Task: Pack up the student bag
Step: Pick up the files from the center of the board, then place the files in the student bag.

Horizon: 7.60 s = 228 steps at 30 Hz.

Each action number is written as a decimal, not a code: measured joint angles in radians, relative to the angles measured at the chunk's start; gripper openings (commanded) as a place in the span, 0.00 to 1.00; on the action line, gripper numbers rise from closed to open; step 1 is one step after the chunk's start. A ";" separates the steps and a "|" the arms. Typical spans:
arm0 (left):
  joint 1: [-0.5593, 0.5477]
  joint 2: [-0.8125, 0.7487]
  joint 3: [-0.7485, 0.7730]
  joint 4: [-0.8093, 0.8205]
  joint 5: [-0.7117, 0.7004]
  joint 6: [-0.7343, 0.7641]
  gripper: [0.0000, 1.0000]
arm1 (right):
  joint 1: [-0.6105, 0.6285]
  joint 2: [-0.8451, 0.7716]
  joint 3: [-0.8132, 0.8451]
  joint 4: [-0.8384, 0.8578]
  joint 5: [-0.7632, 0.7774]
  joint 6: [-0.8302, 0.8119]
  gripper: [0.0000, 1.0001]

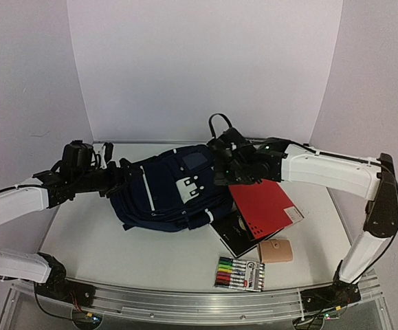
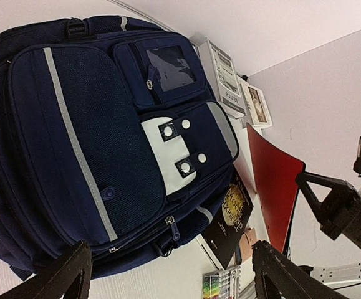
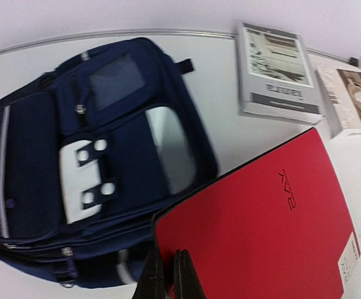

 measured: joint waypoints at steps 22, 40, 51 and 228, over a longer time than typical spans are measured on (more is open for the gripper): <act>-0.139 0.078 -0.226 0.400 0.103 -0.079 0.88 | 0.147 0.350 0.354 0.263 -0.030 0.113 0.00; -0.249 0.420 -0.168 0.730 0.178 -0.099 0.60 | 0.146 0.384 0.406 0.285 -0.024 0.114 0.00; -0.268 0.461 -0.120 0.768 0.141 -0.123 0.00 | 0.148 0.365 0.358 0.333 0.002 0.139 0.35; 0.285 -0.024 -0.166 0.283 0.504 -0.410 0.00 | -0.046 0.025 -0.079 0.600 -0.480 0.075 0.00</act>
